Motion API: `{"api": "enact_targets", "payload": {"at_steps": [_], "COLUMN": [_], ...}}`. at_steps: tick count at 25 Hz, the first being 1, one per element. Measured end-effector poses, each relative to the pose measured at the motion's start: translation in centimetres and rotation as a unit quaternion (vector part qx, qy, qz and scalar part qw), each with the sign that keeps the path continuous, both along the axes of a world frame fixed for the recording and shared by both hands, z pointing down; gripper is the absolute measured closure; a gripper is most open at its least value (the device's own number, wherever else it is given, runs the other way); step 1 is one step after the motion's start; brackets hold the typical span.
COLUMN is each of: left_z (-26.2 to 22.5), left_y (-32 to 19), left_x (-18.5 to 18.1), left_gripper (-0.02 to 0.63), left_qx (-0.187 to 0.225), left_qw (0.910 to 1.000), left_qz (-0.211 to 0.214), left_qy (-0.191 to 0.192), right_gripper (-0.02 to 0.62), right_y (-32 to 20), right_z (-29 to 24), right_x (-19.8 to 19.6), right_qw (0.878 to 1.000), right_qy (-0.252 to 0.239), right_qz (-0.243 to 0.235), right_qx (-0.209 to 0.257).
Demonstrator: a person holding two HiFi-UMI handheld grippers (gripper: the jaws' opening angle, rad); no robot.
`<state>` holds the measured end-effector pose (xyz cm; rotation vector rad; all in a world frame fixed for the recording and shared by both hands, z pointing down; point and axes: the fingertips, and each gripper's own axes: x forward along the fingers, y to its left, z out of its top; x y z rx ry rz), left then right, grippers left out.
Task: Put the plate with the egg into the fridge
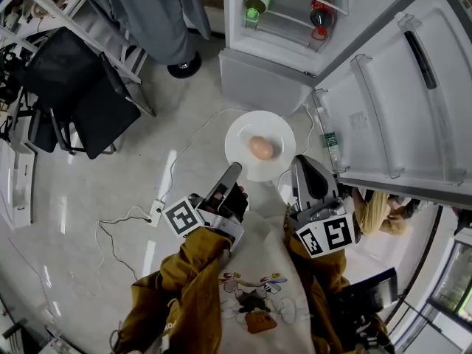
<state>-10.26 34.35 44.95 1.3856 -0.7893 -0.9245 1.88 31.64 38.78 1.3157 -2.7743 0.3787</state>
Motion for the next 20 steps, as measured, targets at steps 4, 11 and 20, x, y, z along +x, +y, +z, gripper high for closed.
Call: {"api": "enact_targets", "payload": {"at_steps": [4, 11, 20], "left_z": [0.3, 0.1, -0.6], "left_y": [-1.4, -7.5, -17.1], "left_x": [-0.3, 0.3, 2.2], "left_gripper": [0.588, 0.588, 0.588], "left_qx": [-0.005, -0.005, -0.006], "left_qw": [1.0000, 0.9997, 0.9986], "left_qz": [0.002, 0.021, 0.043], "left_qy": [0.006, -0.007, -0.029], "right_gripper": [0.589, 0.589, 0.589], "right_y": [-1.4, -6.8, -15.9], "right_z": [0.4, 0.2, 0.3], "right_x": [-0.3, 0.1, 1.7], "right_qw": [1.000, 1.000, 1.000], "right_qy": [-0.011, -0.011, -0.021], "right_qz": [-0.005, 0.001, 0.013], "right_qx": [-0.007, 0.014, 0.013]}}
